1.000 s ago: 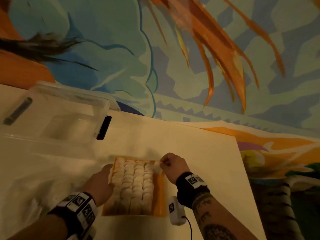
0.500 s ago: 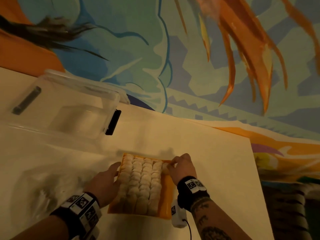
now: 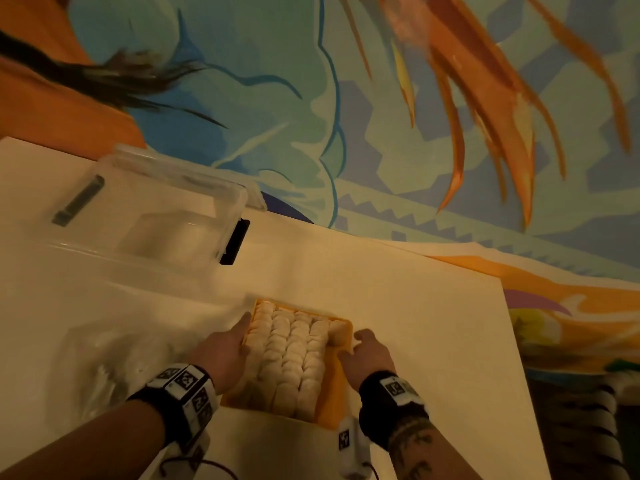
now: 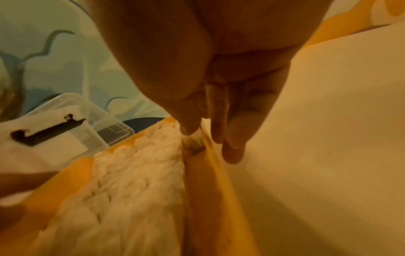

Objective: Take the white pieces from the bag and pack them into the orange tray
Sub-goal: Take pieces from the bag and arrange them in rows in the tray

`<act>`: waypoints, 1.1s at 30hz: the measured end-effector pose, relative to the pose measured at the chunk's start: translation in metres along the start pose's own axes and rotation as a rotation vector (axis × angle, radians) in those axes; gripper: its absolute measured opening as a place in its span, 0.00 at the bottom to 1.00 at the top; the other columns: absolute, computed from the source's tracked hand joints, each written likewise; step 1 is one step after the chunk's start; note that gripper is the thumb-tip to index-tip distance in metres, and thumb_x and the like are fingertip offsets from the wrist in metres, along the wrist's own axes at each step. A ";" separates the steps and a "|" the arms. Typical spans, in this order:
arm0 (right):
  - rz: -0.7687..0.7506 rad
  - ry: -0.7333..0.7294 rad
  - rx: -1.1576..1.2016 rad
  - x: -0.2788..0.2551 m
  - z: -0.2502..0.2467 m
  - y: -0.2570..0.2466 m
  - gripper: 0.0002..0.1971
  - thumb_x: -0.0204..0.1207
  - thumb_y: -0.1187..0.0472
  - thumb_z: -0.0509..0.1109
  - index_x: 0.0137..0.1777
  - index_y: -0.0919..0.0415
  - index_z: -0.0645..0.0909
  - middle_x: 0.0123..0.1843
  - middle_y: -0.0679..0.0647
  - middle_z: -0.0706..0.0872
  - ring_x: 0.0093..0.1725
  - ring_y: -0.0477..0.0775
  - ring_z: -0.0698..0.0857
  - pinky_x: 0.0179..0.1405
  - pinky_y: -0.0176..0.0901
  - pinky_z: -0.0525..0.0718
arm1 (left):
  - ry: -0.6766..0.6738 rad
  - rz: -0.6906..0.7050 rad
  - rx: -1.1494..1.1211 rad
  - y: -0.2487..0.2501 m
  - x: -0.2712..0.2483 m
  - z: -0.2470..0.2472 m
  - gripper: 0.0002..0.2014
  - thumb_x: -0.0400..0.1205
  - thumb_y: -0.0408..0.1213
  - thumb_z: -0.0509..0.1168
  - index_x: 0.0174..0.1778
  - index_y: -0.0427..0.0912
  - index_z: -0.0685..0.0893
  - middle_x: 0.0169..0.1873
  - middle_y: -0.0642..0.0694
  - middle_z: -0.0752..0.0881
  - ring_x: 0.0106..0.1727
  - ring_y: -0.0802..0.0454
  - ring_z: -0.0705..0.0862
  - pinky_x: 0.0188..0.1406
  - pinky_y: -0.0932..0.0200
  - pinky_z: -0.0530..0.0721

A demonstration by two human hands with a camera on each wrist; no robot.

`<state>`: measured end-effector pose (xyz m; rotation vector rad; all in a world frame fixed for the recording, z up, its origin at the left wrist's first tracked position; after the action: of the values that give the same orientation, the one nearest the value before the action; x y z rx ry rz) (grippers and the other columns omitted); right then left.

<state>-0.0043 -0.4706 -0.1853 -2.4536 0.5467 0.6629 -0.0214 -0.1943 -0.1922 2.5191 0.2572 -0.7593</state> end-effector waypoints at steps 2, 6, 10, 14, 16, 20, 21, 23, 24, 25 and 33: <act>0.002 -0.036 -0.021 -0.011 0.009 0.008 0.25 0.80 0.49 0.65 0.77 0.47 0.69 0.66 0.56 0.85 0.61 0.59 0.85 0.58 0.49 0.85 | 0.015 -0.008 0.032 0.002 -0.002 0.000 0.31 0.88 0.47 0.53 0.86 0.60 0.46 0.67 0.41 0.83 0.63 0.45 0.84 0.63 0.50 0.81; -0.004 -0.039 -0.034 -0.018 0.010 0.011 0.27 0.83 0.49 0.63 0.81 0.44 0.66 0.72 0.54 0.82 0.67 0.59 0.82 0.64 0.49 0.83 | 0.008 -0.012 0.032 0.006 -0.009 0.001 0.31 0.89 0.45 0.53 0.86 0.58 0.45 0.68 0.40 0.81 0.65 0.44 0.82 0.63 0.52 0.80; -0.033 -0.024 -0.081 -0.021 0.004 0.002 0.24 0.84 0.51 0.61 0.81 0.45 0.67 0.74 0.55 0.80 0.68 0.61 0.81 0.65 0.49 0.82 | -0.007 0.007 0.032 0.009 -0.014 0.001 0.32 0.89 0.45 0.53 0.87 0.56 0.43 0.71 0.40 0.79 0.68 0.43 0.80 0.67 0.51 0.79; -0.001 -0.004 -0.081 -0.030 0.005 0.002 0.26 0.85 0.48 0.59 0.83 0.46 0.63 0.76 0.56 0.77 0.69 0.61 0.80 0.66 0.50 0.81 | -0.061 0.042 -0.010 0.006 -0.019 -0.004 0.32 0.89 0.49 0.53 0.87 0.55 0.45 0.74 0.39 0.77 0.72 0.41 0.78 0.72 0.48 0.77; 0.007 0.002 -0.089 -0.032 0.009 0.003 0.30 0.85 0.46 0.58 0.85 0.49 0.57 0.79 0.57 0.73 0.72 0.61 0.77 0.71 0.51 0.78 | -0.035 0.077 -0.065 0.004 -0.030 -0.017 0.30 0.88 0.52 0.53 0.86 0.54 0.52 0.73 0.42 0.79 0.71 0.43 0.79 0.71 0.48 0.78; -0.172 0.094 -0.354 -0.055 0.019 -0.025 0.34 0.79 0.38 0.58 0.84 0.48 0.58 0.85 0.53 0.60 0.80 0.60 0.65 0.79 0.51 0.65 | 0.151 0.151 -0.238 -0.027 -0.061 -0.071 0.15 0.86 0.50 0.58 0.66 0.56 0.82 0.54 0.49 0.90 0.54 0.50 0.87 0.59 0.53 0.86; -0.269 0.052 -0.413 -0.068 0.029 -0.039 0.37 0.73 0.30 0.55 0.81 0.43 0.64 0.84 0.51 0.62 0.80 0.59 0.65 0.79 0.49 0.64 | 0.207 0.146 -0.290 -0.045 -0.066 -0.086 0.12 0.85 0.48 0.59 0.59 0.55 0.84 0.48 0.50 0.91 0.48 0.51 0.88 0.54 0.52 0.88; -0.412 -0.056 -0.468 -0.103 0.049 -0.066 0.39 0.57 0.17 0.47 0.69 0.26 0.73 0.83 0.46 0.63 0.82 0.59 0.62 0.81 0.45 0.59 | 0.292 0.094 -0.341 -0.090 -0.072 -0.108 0.09 0.84 0.47 0.60 0.51 0.53 0.85 0.40 0.51 0.90 0.42 0.52 0.89 0.48 0.50 0.89; -0.493 -0.032 -0.561 -0.120 0.058 -0.079 0.34 0.57 0.20 0.49 0.67 0.19 0.67 0.86 0.50 0.58 0.85 0.63 0.54 0.82 0.43 0.53 | 0.310 0.056 -0.323 -0.113 -0.072 -0.115 0.08 0.84 0.46 0.60 0.49 0.54 0.84 0.40 0.51 0.90 0.41 0.52 0.88 0.48 0.51 0.89; -0.633 0.045 -0.624 -0.127 0.070 -0.086 0.34 0.58 0.25 0.56 0.70 0.15 0.59 0.88 0.54 0.47 0.86 0.65 0.44 0.82 0.42 0.46 | 0.301 0.017 -0.280 -0.134 -0.072 -0.117 0.07 0.84 0.45 0.59 0.49 0.55 0.84 0.43 0.51 0.90 0.42 0.52 0.88 0.49 0.52 0.89; -0.459 -0.328 -0.307 -0.119 0.117 -0.095 0.57 0.50 0.13 0.56 0.80 0.41 0.68 0.78 0.33 0.61 0.85 0.51 0.57 0.61 0.27 0.72 | 0.026 0.115 0.307 -0.193 -0.060 -0.048 0.30 0.76 0.44 0.70 0.75 0.48 0.70 0.76 0.47 0.66 0.75 0.43 0.65 0.77 0.51 0.71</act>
<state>-0.0911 -0.3000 -0.1690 -2.5353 -0.2591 0.9762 -0.1090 -0.0061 -0.2019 2.8041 0.0019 -0.7694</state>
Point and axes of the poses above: each hand's wrist, its own x-axis towards the middle knuckle, its own z-axis out of the palm, y = z × x, the point moved 6 cm from there along x, towards the middle knuckle
